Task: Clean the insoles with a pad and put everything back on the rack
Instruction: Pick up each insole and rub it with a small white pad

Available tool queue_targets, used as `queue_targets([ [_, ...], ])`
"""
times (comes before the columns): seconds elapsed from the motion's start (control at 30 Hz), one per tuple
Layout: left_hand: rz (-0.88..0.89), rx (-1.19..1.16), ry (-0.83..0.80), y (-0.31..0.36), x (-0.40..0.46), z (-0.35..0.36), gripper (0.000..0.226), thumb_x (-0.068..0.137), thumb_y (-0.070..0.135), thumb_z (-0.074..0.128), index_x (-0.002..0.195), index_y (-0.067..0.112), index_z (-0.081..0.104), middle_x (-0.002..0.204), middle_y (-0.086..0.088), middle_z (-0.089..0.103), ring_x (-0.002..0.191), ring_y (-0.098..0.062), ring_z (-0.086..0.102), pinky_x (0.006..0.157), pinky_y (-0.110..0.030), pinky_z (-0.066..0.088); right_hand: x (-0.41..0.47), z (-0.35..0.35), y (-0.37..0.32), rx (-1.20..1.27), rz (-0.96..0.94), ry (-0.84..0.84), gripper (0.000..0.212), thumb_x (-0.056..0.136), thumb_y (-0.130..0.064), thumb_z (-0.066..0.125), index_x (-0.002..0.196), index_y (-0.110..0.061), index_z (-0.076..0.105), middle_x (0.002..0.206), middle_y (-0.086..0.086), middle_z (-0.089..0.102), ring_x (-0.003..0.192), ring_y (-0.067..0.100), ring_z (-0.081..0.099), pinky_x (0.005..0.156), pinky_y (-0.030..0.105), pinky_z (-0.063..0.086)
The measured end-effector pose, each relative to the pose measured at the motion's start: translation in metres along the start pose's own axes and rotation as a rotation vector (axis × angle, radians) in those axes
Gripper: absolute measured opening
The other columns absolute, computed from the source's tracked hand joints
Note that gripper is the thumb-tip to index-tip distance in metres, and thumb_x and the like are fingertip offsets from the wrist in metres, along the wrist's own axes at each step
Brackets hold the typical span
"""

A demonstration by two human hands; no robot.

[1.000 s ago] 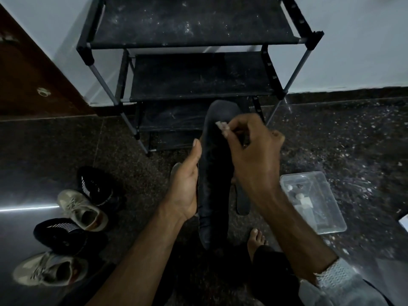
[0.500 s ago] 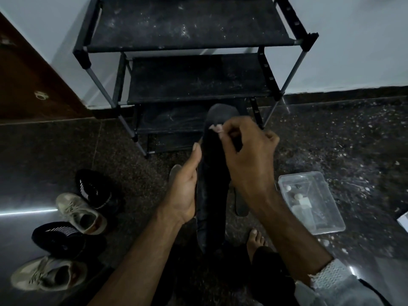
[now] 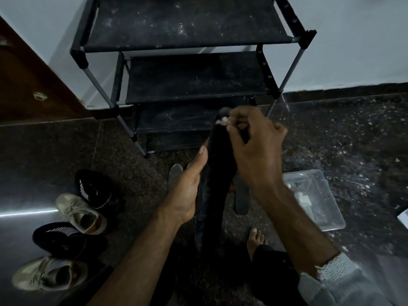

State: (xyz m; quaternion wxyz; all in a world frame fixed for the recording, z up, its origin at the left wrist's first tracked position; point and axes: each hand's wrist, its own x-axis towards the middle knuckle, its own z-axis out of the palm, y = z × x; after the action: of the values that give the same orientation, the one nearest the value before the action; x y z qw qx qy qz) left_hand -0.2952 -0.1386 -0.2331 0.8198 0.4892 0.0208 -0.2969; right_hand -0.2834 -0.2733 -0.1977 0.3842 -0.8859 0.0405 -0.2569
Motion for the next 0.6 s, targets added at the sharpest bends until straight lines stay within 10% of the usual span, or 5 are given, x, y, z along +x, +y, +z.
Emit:
queue_targets([
  [0.17, -0.041, 0.049, 0.043, -0.002, 0.0, 0.002, 0.056, 0.09, 0.052, 0.052, 0.142, 0.029, 0.046, 0.145, 0.003, 0.048, 0.132, -0.013, 0.048, 0.108, -0.034, 0.041, 0.004, -0.006, 0.006, 0.071, 0.078, 0.026, 0.026, 0.088, -0.016, 0.067, 0.106, -0.031, 0.056, 0.089, -0.022, 0.06, 0.089, 0.008, 0.063, 0.092, 0.049, 0.046],
  [0.37, 0.002, -0.07, 0.072, 0.003, 0.0, -0.002, 0.049, 0.091, 0.047, 0.039, 0.126, 0.021, 0.06, 0.124, -0.005, 0.066, 0.117, -0.019, 0.061, 0.086, -0.027, 0.054, -0.015, 0.012, -0.02, 0.095, -0.083, -0.126, 0.021, 0.088, -0.015, 0.067, 0.108, -0.021, 0.061, 0.097, -0.011, 0.068, 0.091, 0.008, 0.064, 0.093, 0.031, 0.039],
  [0.5, 0.007, -0.173, 0.07, 0.01, 0.001, -0.004, 0.057, 0.098, 0.051, 0.028, 0.129, 0.013, 0.058, 0.117, -0.012, 0.068, 0.104, -0.024, 0.067, 0.081, -0.036, 0.058, -0.002, -0.004, -0.011, 0.415, 0.185, -0.011, 0.025, 0.088, -0.012, 0.07, 0.109, -0.013, 0.059, 0.094, -0.005, 0.067, 0.085, 0.003, 0.065, 0.065, 0.018, 0.054],
  [0.6, 0.037, -0.255, 0.067, 0.014, 0.001, -0.007, 0.067, 0.095, 0.058, 0.029, 0.138, 0.011, 0.051, 0.133, -0.017, 0.058, 0.114, -0.031, 0.06, 0.096, -0.046, 0.049, 0.006, -0.01, 0.0, 0.468, 0.294, 0.099, 0.028, 0.085, -0.014, 0.074, 0.108, -0.009, 0.059, 0.092, 0.002, 0.068, 0.084, 0.009, 0.067, 0.071, 0.019, 0.054],
])
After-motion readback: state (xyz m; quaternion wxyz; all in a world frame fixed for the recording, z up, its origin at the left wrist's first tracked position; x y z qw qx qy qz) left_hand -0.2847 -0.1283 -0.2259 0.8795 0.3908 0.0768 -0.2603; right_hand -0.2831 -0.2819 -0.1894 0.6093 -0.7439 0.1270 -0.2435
